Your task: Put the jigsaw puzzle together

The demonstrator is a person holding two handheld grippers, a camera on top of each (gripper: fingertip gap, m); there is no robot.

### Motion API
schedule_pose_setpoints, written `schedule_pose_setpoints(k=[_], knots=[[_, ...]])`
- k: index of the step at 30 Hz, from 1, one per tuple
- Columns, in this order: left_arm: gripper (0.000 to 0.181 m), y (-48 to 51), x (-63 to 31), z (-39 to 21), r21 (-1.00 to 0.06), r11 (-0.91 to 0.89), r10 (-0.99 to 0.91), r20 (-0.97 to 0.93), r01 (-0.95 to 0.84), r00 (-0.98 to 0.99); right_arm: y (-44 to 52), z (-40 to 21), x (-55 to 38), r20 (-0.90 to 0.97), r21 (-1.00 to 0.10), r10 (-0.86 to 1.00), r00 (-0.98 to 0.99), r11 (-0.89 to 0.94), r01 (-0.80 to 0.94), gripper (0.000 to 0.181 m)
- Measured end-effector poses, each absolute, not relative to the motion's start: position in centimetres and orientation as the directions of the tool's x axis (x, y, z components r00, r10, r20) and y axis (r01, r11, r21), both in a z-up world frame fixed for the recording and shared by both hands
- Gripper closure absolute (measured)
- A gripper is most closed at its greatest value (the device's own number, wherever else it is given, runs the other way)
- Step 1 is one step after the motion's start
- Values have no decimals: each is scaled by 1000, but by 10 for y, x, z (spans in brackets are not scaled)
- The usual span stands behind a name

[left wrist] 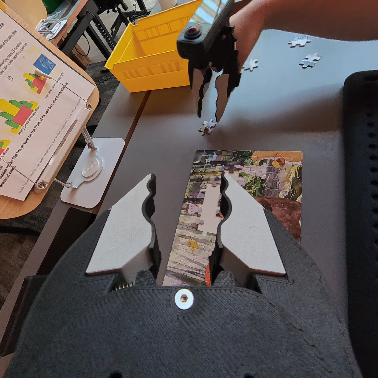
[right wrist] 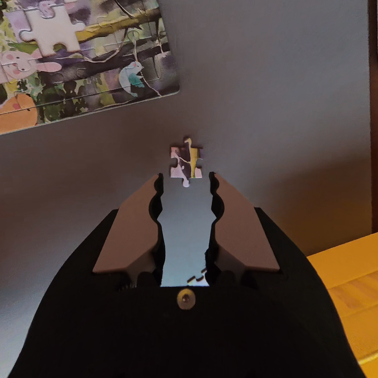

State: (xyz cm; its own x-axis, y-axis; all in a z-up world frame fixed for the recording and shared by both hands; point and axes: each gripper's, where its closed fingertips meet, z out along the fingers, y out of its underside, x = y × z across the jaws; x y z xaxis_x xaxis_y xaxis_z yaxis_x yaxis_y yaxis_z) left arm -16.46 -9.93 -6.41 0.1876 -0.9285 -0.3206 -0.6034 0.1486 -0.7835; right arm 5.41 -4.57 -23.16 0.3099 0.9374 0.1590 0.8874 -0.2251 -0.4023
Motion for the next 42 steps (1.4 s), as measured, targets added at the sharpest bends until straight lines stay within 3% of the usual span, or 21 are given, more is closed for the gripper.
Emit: schedule_pose_setpoints(k=[9, 17, 20, 22, 24, 25, 27, 30, 35, 42], knots=[[119, -99, -167, -64, -780, 149, -928, -323, -608, 187, -40, -246, 54, 37, -236, 960, 279, -263, 936, 139], [119, -98, -166, -65, -775, 145, -927, -323, -616, 188, -42, -247, 54, 28, -186, 958, 287, -277, 943, 149], [122, -92, -166, -64, -799, 115, -930, -295, -590, 218, -40, -235, 47, 101, -273, 945, 310, -274, 922, 149], [122, -83, -162, -60, -857, 55, -940, -218, -512, 264, -35, -207, 33, 203, -414, 908, 367, -260, 872, 149], [121, -69, -151, -49, -939, -47, -946, -67, -339, 317, -30, -165, 10, 300, -600, 830, 470, -219, 770, 149], [111, -63, -144, -44, -965, -108, -949, 29, -240, 313, -30, -143, 0, 351, -670, 782, 515, -175, 722, 149], [105, -60, -130, -36, -976, -211, -951, 192, -54, 241, -32, -106, -13, 456, -752, 646, 613, -89, 653, 149], [107, -48, -117, -37, -962, -255, -928, 272, 98, 255, -48, -74, -36, 449, -847, 516, 729, -14, 531, 149], [139, -65, -92, -58, -927, -371, -917, 375, 58, 135, -65, -74, -64, 413, -890, 454, 789, 17, 456, 150], [156, -66, -84, -65, -903, -425, -893, 430, 68, 134, -65, -87, -77, 404, -890, 449, 797, -10, 457, 150]])
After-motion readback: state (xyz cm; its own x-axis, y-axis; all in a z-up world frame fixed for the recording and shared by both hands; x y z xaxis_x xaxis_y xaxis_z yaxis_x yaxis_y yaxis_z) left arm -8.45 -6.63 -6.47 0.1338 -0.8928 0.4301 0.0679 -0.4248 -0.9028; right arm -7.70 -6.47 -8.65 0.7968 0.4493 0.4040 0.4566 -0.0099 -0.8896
